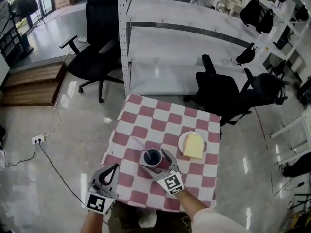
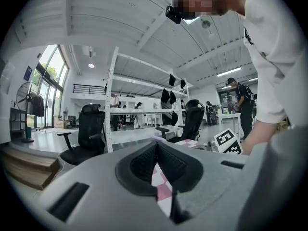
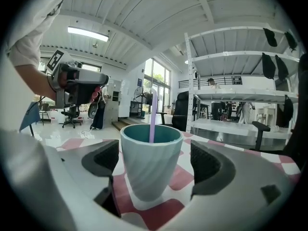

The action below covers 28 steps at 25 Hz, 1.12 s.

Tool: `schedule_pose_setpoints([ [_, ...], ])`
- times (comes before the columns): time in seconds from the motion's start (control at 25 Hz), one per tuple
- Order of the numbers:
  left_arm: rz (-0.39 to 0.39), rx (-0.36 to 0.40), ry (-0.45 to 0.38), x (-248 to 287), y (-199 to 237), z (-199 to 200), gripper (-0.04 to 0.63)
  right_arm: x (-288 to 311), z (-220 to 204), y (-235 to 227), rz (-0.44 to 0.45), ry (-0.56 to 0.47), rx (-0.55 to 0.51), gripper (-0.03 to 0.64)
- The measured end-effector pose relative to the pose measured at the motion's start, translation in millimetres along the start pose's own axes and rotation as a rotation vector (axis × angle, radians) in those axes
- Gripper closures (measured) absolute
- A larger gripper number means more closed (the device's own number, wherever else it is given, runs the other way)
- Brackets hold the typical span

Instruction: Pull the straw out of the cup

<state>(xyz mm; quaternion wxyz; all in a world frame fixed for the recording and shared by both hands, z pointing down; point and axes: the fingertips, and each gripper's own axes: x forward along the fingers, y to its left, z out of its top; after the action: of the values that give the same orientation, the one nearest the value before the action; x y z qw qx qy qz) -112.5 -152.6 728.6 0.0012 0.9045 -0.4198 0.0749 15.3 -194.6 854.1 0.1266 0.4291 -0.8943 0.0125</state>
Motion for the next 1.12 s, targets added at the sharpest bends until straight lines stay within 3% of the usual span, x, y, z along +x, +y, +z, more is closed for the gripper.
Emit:
schedule_pose_setpoints([
  [0.36,0.019,-0.012,0.002,-1,1,-15,0.592,9,-6,2,0.013,-0.025,-0.002,0.160],
  [0.52,0.029,0.000,0.006,-4,4,-20,0.592,12,-6,2,0.012,-0.027,-0.011,0.222],
  [0.76,0.036,-0.003,0.031,-9,6,-24,0.592,12,-5,4,0.004,-0.033,0.003,0.235],
  [0.88,0.036,0.001,0.082,-12,6,-28,0.592,10,-5,3,-0.009,-0.026,0.009,0.238],
  [1.0,0.038,-0.005,0.051,-12,5,-23,0.592,7,0,1,-0.013,-0.035,0.022,0.239],
  [1.12,0.033,-0.013,0.090,-13,4,-19,0.592,3,11,-1,-0.016,-0.036,0.026,0.239],
])
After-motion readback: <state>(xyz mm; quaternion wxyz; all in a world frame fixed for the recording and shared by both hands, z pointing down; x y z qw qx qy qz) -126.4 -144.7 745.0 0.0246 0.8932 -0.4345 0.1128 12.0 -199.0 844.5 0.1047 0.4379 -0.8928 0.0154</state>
